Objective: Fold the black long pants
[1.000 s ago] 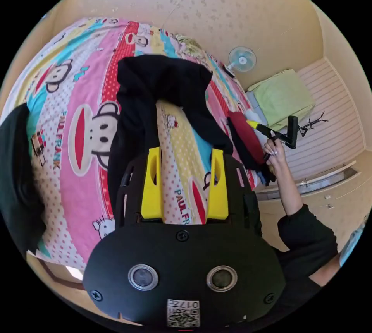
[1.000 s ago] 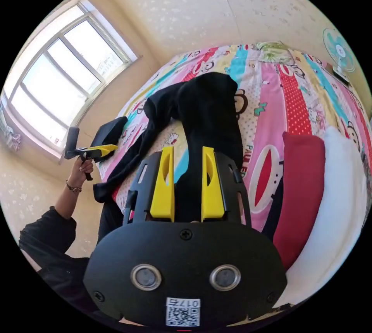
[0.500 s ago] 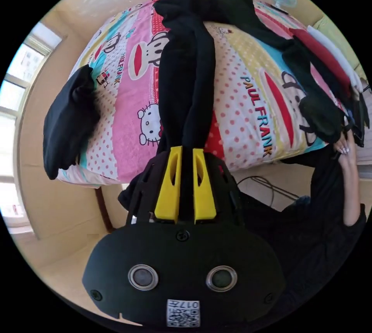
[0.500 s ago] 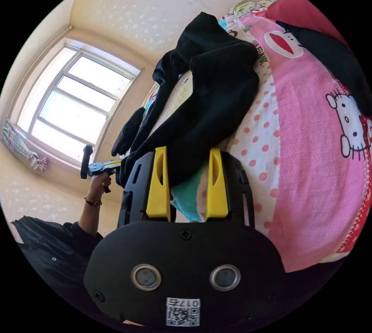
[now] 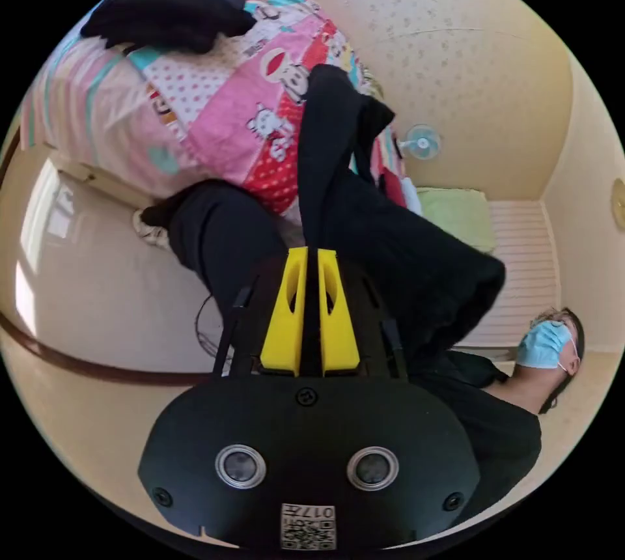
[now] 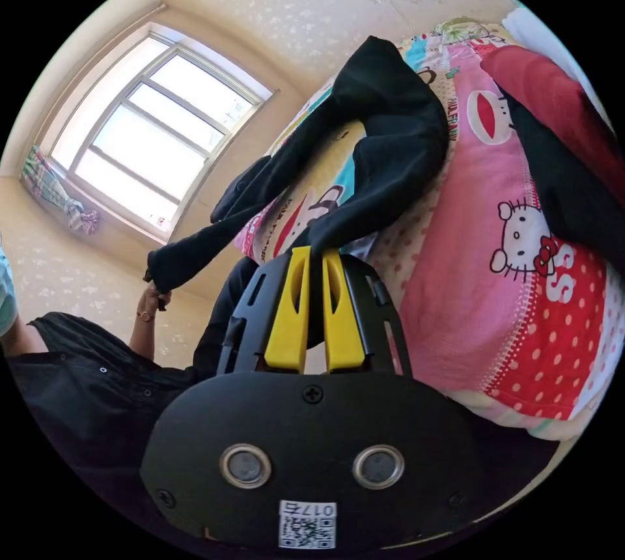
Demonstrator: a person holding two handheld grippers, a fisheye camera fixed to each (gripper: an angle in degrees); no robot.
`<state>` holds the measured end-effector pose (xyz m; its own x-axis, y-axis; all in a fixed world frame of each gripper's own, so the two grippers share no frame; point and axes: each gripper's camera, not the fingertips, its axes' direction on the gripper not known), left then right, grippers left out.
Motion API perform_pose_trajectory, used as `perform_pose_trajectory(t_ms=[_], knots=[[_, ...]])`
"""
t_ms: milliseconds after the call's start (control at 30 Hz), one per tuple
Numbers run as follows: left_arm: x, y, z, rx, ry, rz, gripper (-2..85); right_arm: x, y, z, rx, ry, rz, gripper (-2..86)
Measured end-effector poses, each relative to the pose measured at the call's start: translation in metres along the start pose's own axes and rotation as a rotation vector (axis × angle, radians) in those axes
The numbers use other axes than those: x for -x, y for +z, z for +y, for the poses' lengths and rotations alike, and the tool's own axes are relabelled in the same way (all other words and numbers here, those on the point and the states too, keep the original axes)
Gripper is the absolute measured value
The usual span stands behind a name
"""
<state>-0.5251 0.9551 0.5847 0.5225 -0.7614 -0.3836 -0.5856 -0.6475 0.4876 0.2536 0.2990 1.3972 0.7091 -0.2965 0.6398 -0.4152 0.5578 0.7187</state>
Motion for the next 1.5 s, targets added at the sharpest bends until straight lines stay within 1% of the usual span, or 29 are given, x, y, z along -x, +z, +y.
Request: perform_pose_trajectory(t_ms=[67,133,167,267,300,367,400,467,500,533,600,667,733,833,867,933,967,1000,1033,1067,1100,1167,1233,1300,1367,1400,1433,1467,1500], knots=[[0.011,0.013,0.017,0.048,-0.052,-0.207,5.6,-0.012,0.004,0.009,0.005,0.043,-0.061,1.9],[0.003,0.014,0.022,0.048,-0.028,-0.291,7.7,-0.017,0.002,0.013,0.005,0.054,-0.094,1.8],[-0.004,0.012,0.02,0.038,-0.012,-0.314,8.4,-0.02,0.002,0.013,0.015,0.062,-0.107,1.9],[-0.023,0.01,0.007,0.025,0.054,-0.307,9.0,-0.021,0.007,0.016,0.067,0.099,-0.138,2.0],[-0.027,0.011,0.004,0.022,0.071,-0.312,9.1,-0.015,0.005,0.017,0.058,0.086,-0.143,2.0],[-0.045,0.013,-0.007,-0.007,0.12,-0.355,10.0,0.029,-0.023,0.02,-0.045,-0.075,-0.194,2.1],[-0.049,0.012,-0.008,-0.022,0.133,-0.366,10.2,0.042,-0.033,0.02,-0.062,-0.123,-0.206,2.1],[-0.065,0.011,-0.012,-0.083,0.187,-0.411,10.9,0.09,-0.068,0.019,-0.074,-0.289,-0.216,2.3],[-0.068,0.012,-0.013,-0.087,0.195,-0.419,11.1,0.099,-0.073,0.019,-0.06,-0.316,-0.205,2.4],[-0.071,0.015,-0.018,-0.077,0.207,-0.428,11.6,0.112,-0.077,0.018,-0.005,-0.329,-0.156,2.7],[-0.071,0.022,-0.025,-0.054,0.208,-0.419,12.4,0.117,-0.071,0.017,0.082,-0.254,-0.019,3.5],[-0.066,0.027,-0.028,-0.059,0.197,-0.352,12.0,0.105,-0.053,0.019,0.145,-0.099,0.192,4.8],[-0.06,0.024,-0.027,-0.083,0.175,-0.294,10.9,0.097,-0.04,0.02,0.167,-0.019,0.304,5.4],[-0.047,0.018,-0.023,-0.082,0.134,-0.256,8.7,0.103,-0.013,0.018,0.277,0.0,0.448,6.1],[-0.046,0.015,-0.02,-0.064,0.135,-0.274,8.0,0.106,-0.004,0.017,0.315,0.007,0.534,6.4],[-0.048,0.012,-0.015,-0.022,0.144,-0.336,7.5,0.111,0.004,0.016,0.323,-0.007,0.608,5.4],[-0.049,0.008,-0.01,0.0,0.131,-0.408,7.9,0.112,0.007,0.016,0.328,-0.03,0.573,4.0],[-0.049,0.005,-0.008,-0.001,0.121,-0.443,8.4,0.112,0.008,0.016,0.339,-0.046,0.531,3.3],[-0.048,-0.005,-0.002,-0.031,0.093,-0.508,9.9,0.11,0.009,0.014,0.341,-0.062,0.426,3.0],[-0.048,-0.015,0.004,-0.074,0.089,-0.533,11.9,0.106,0.006,0.013,0.304,-0.068,0.314,2.6],[-0.048,-0.019,0.006,-0.092,0.093,-0.531,12.1,0.104,0.004,0.013,0.28,-0.07,0.258,2.4],[-0.047,-0.021,0.009,-0.12,0.144,-0.461,12.7,0.091,0.0,0.012,0.198,-0.074,0.046,1.7],[-0.04,-0.008,0.003,-0.101,0.176,-0.413,13.3,0.083,0.006,0.01,0.201,-0.06,-0.013,1.2],[-0.028,0.019,-0.009,-0.04,0.186,-0.422,14.2,0.083,0.022,0.008,0.285,-0.046,0.098,1.0],[-0.016,0.069,-0.022,0.089,0.208,-0.443,14.9,0.089,0.041,0.009,0.377,-0.076,0.256,1.0],[-0.013,0.082,-0.023,0.125,0.218,-0.454,14.1,0.091,0.044,0.009,0.384,-0.085,0.271,1.0],[-0.008,0.106,-0.025,0.186,0.218,-0.516,12.6,0.091,0.045,0.01,0.383,-0.096,0.272,1.1],[-0.002,0.122,-0.026,0.229,0.198,-0.621,8.6,0.088,0.043,0.01,0.373,-0.095,0.245,1.1],[-0.001,0.128,-0.026,0.245,0.201,-0.668,6.6,0.085,0.042,0.01,0.366,-0.089,0.227,1.1]])
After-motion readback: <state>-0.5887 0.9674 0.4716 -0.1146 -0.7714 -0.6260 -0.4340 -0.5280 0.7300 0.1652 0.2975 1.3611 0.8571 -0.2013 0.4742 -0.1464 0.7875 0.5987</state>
